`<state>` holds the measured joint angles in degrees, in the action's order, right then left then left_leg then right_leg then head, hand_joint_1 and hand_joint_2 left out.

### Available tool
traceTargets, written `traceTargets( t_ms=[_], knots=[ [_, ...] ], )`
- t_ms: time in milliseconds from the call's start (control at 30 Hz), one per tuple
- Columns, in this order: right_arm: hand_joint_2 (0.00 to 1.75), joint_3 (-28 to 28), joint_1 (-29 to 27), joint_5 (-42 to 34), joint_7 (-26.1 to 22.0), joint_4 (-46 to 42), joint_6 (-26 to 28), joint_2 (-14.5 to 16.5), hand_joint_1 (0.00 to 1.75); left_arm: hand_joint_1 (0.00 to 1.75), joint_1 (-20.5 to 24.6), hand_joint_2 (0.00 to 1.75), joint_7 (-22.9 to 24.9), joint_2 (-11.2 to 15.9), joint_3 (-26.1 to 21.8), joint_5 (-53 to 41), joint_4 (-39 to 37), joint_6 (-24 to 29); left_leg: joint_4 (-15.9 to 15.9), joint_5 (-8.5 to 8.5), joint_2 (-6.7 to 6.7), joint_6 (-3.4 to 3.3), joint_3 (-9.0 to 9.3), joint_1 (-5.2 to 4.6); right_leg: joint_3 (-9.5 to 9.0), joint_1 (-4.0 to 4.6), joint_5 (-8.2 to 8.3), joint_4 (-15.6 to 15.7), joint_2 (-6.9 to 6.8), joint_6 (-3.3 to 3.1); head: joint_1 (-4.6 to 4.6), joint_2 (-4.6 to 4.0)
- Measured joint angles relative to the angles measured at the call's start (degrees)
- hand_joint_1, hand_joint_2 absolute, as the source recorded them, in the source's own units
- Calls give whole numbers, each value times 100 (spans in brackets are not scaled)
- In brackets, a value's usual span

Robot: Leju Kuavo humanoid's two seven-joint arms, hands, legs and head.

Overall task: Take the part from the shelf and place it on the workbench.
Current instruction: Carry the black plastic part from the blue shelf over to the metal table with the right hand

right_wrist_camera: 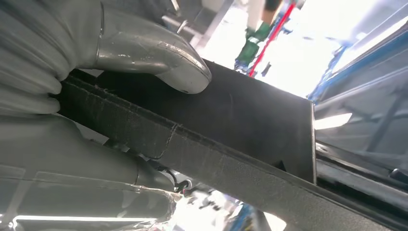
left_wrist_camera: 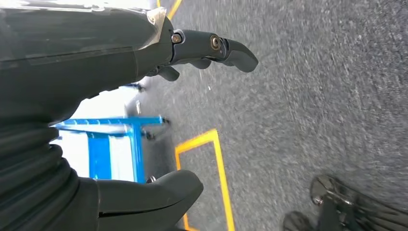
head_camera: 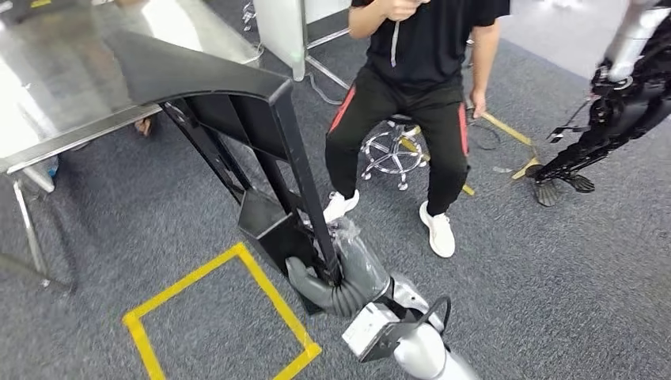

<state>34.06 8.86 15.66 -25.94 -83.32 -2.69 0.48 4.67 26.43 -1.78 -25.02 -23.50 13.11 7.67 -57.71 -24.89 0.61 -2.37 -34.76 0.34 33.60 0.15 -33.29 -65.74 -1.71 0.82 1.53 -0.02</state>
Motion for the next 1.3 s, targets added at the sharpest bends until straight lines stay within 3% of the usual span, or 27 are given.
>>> traceTargets(
  t_ms=[67, 100, 133, 200, 233, 300, 367, 400, 467, 533, 600, 633, 667, 733, 800, 900, 967, 1033, 1100, 1133, 1167, 1233, 1300],
  knots=[
    [175, 4, 21, -26, 1, 38, -25, -18, 175, 0, 14, 175, 0, -5, -15, 3, 0, 2, -4, 15, -148, -11, -19, 11, 332, -31, -244, -675, 113, 6, 1, 0],
    [175, 6, 24, -33, 2, 62, -35, -24, 175, 0, 12, 175, 0, -9, -23, 5, -1, 7, -6, 20, -226, -5, -23, 14, 406, -48, -258, -818, 124, 40, -1, 0],
    [175, 8, 31, -40, -1, 85, -40, -28, 175, 0, 9, 175, 0, -16, -31, 10, -1, 16, -10, 25, -307, 5, -24, 20, 377, -69, -178, -745, 133, 96, 0, 0],
    [175, 14, 61, -51, -8, 126, -53, -26, 175, 0, 5, 175, 0, -28, -51, 17, -2, 39, -28, 32, -467, 49, -28, 39, 60, -135, 152, -47, 267, 226, 0, 0],
    [175, 20, 79, -56, -15, 147, -61, -24, 175, 0, 6, 175, 0, -32, -61, 19, -2, 47, -49, 30, -542, 84, -42, 38, -101, -160, 287, 317, 386, 256, 1, 0],
    [175, 35, 101, -60, -32, 182, -75, -20, 175, 0, 2, 175, 0, -28, -77, 20, -1, 53, -69, 45, -652, 168, -90, 39, -260, -172, 402, 684, 529, 219, -3, 0],
    [175, 47, 114, -64, -51, 209, -78, -7, 175, 0, -22, 175, 0, -25, -84, 20, -2, 50, -47, 84, -733, 244, -126, 57, -266, -158, 430, 696, 449, 124, -5, 0],
    [175, 51, 126, -68, -61, 219, -78, 7, 175, 0, -36, 175, 0, -27, -87, 20, -3, 47, -59, 77, -693, 271, -144, 64, -269, -166, 444, 704, 404, 87, -7, 0],
    [175, 64, 152, -79, -85, 229, -78, 32, 175, 0, -46, 175, 0, -25, -98, 19, -3, 45, -333, -94, -434, 311, -285, 65, -284, -189, 462, 722, 293, 6, -29, 0],
    [175, 79, 164, -90, -100, 250, -78, 39, 175, 0, -35, 175, 0, -17, -115, 16, -2, 43, -1027, -437, -165, 347, -623, 71, -286, -155, 452, 721, 160, -54, -49, 0],
    [175, 90, 167, -105, -101, 283, -78, 38, 175, 0, -32, 175, 0, -18, -125, 12, -3, 37, -1592, -615, -100, 369, -911, 83, -286, -129, 439, 721, 14, -81, -49, 0],
    [175, 95, 169, -114, -101, 296, -78, 39, 175, 0, -35, 175, 0, -20, -128, 9, -4, 35, -1598, -558, -82, 371, -916, 84, -290, -124, 432, 720, -56, -89, -49, 0],
    [175, 99, 172, -121, -101, 303, -78, 42, 175, 0, -36, 175, 0, -17, -132, 7, -3, 33, -1380, -412, -46, 363, -801, 85, -298, -121, 424, 720, -120, -93, -49, 0],
    [175, 110, 189, -126, -102, 307, -78, 51, 175, 0, -27, 175, 0, -7, -140, 4, -2, 33, -630, -96, 176, 324, -383, 55, -324, -96, 394, 719, -232, -78, -49, 0],
    [175, 123, 218, -129, -102, 307, -78, 60, 175, 0, -6, 175, 0, 1, -144, 1, -1, 33, -181, 12, 326, 268, -143, 7, -341, -50, 360, 719, -328, -31, -40, 0],
    [175, 148, 247, -135, -101, 309, -78, 71, 175, 0, 0, 175, 0, 1, -151, -5, -2, 46, -104, 14, 165, 176, -129, -19, -373, -26, 321, 738, -453, 49, -35, 0],
    [175, 158, 265, -143, -101, 310, -74, 73, 175, 0, -1, 175, 0, -3, -160, -12, -2, 59, -26, 56, 43, 97, -83, 8, -299, -36, 177, 525, -267, 75, -32, 0],
    [175, 163, 260, -150, -95, 318, -69, 54, 175, 0, 7, 175, 0, -5, -164, -17, -2, 66, 5, 78, -85, 47, -70, 23, 13, -56, -111, -115, 25, 42, -28, 0],
    [175, 168, 229, -152, -86, 339, -66, 22, 175, 0, 6, 175, 0, -7, -166, -19, -2, 68, 2, 80, -232, 35, -80, 22, 347, -66, -305, -727, 126, 36, -30, 0],
    [175, 170, 216, -152, -83, 350, -66, 10, 175, 0, 1, 175, 0, -9, -167, -19, -2, 67, -2, 80, -311, 36, -82, 22, 400, -71, -280, -790, 139, 67, -30, 0],
    [175, 172, 210, -152, -83, 356, -65, 3, 175, 0, -5, 175, 0, -12, -168, -19, -2, 67, -7, 81, -385, 38, -82, 23, 359, -77, -184, -666, 149, 111, -30, 0],
    [175, 175, 208, -152, -83, 361, -64, -2, 175, 0, -10, 175, 0, -19, -169, -19, -2, 66, -28, 79, -539, 64, -85, 30, 54, -118, 155, 46, 269, 213, -29, 0],
    [175, 180, 208, -151, -84, 366, -61, -2, 175, 0, -14, 175, 0, -18, -173, -19, -2, 66, -61, 75, -661, 128, -114, 18, -173, -142, 379, 597, 425, 203, -31, 0]
  ],
)
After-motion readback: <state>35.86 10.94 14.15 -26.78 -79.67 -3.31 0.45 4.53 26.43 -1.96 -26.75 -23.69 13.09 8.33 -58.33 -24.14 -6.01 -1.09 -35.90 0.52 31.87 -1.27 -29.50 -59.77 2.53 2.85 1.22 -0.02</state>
